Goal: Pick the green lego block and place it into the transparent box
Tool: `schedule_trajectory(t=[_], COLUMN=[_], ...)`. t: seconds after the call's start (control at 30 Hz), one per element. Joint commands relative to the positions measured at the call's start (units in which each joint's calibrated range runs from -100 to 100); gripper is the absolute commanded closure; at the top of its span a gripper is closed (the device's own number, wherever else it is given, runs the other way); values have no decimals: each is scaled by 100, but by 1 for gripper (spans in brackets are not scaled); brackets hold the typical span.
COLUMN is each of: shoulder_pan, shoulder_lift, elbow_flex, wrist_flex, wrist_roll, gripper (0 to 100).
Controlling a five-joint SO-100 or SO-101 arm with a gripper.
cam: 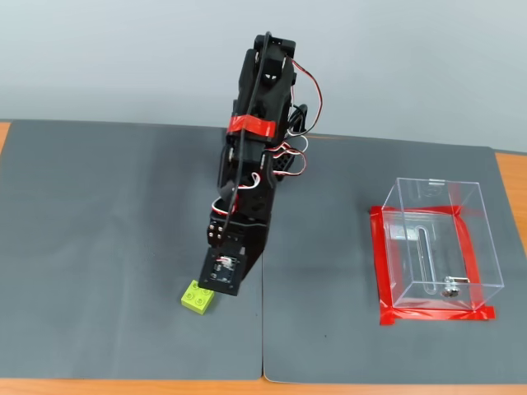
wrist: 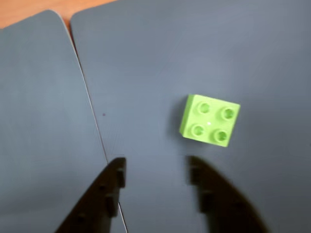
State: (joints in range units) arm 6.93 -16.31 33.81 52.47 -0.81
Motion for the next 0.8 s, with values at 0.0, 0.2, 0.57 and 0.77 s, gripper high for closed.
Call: schedule_trajectory(t=[0.0, 0.2, 0.57, 0.77], shoulder_pan=[-40, 35, 273, 423], shoulder_lift=[84, 211, 466, 915], elbow_flex=[-301, -301, -220, -392], wrist_flex=[-100, -100, -377, -577], wrist_roll=[-26, -276, -219, -209], gripper=[72, 67, 67, 67])
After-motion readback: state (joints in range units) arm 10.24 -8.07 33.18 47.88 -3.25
